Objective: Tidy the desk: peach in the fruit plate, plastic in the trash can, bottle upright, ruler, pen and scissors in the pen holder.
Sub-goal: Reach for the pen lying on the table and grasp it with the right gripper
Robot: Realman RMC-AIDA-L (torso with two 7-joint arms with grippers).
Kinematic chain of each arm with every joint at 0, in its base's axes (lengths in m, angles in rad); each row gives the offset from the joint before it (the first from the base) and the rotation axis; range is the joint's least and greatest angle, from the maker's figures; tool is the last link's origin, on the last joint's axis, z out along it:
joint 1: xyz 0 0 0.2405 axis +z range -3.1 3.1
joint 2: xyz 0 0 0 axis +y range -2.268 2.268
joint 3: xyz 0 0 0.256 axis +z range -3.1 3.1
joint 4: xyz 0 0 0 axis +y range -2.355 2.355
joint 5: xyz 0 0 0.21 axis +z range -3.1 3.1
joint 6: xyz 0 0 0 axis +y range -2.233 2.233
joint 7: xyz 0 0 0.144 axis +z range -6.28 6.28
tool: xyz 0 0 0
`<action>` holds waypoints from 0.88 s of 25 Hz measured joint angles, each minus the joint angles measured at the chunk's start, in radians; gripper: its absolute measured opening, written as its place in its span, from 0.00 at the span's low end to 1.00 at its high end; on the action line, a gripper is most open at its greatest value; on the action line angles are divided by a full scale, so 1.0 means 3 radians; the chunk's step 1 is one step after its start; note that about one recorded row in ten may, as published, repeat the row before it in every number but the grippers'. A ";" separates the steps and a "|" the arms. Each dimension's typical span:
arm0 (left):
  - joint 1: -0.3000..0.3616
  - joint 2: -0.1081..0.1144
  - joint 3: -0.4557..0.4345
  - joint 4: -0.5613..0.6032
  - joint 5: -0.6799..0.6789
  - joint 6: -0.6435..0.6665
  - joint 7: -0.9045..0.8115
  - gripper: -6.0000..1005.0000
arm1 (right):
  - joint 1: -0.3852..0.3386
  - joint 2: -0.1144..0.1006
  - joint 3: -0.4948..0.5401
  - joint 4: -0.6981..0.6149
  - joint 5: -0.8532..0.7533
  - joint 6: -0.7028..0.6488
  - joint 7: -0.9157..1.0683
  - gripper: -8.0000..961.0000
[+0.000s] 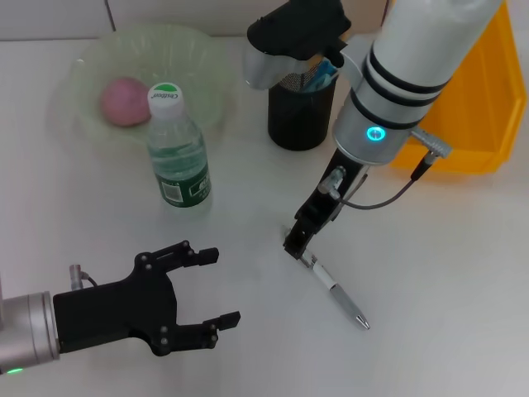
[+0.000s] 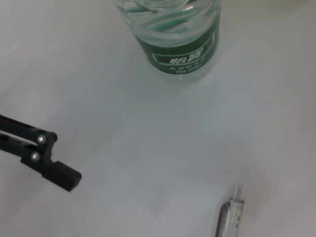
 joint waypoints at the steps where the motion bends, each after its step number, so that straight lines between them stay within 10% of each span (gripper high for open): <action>1: -0.0011 0.0000 0.0000 0.0000 0.0000 0.0000 0.0006 0.84 | 0.0034 0.0000 -0.0022 0.0062 0.0011 0.0027 0.0002 0.87; 22: -0.0064 -0.0001 -0.0001 -0.0008 -0.0001 0.0000 -0.0039 0.84 | 0.0218 0.0001 -0.0627 0.0540 0.0304 0.0550 0.0228 0.87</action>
